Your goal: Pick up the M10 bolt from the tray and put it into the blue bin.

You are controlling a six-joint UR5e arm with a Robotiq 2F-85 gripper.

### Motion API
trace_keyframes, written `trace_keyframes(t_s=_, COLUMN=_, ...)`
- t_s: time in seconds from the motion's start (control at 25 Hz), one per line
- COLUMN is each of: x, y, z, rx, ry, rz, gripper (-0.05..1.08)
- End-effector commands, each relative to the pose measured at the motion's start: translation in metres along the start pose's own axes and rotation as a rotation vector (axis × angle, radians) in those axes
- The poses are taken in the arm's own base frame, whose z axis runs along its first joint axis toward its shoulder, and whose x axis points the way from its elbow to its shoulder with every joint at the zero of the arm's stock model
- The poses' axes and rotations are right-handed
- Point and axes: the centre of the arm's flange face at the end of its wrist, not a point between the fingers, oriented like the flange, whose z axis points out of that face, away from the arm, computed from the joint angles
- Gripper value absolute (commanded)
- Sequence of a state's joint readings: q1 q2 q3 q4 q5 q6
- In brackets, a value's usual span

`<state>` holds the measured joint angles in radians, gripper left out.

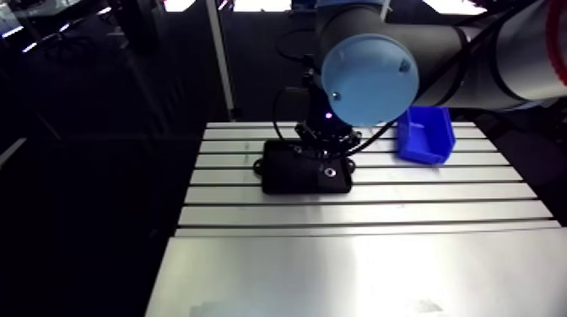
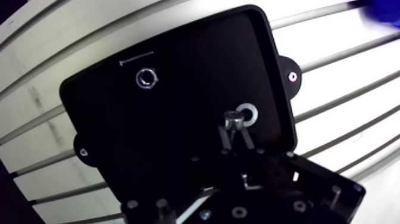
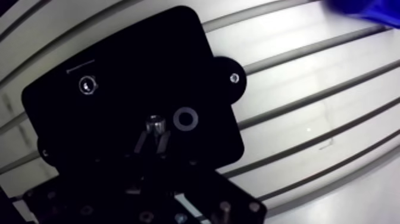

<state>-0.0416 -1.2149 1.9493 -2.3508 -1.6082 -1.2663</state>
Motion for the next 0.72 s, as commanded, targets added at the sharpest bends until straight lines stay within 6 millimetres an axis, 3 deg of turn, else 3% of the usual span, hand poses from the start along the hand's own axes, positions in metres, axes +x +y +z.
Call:
trace_keyframes(t_s=0.04, x=0.003, y=0.002, z=-0.039, rx=0.009, ry=0.071, rz=-0.003, gripper=1.04)
trace_keyframes(t_s=0.2, x=0.009, y=0.001, z=-0.075, rx=0.018, ry=0.097, rz=-0.014, gripper=1.05)
trace_keyframes(t_s=0.72, x=0.024, y=0.003, z=-0.154, rx=0.010, ry=0.033, rz=-0.226, gripper=1.06)
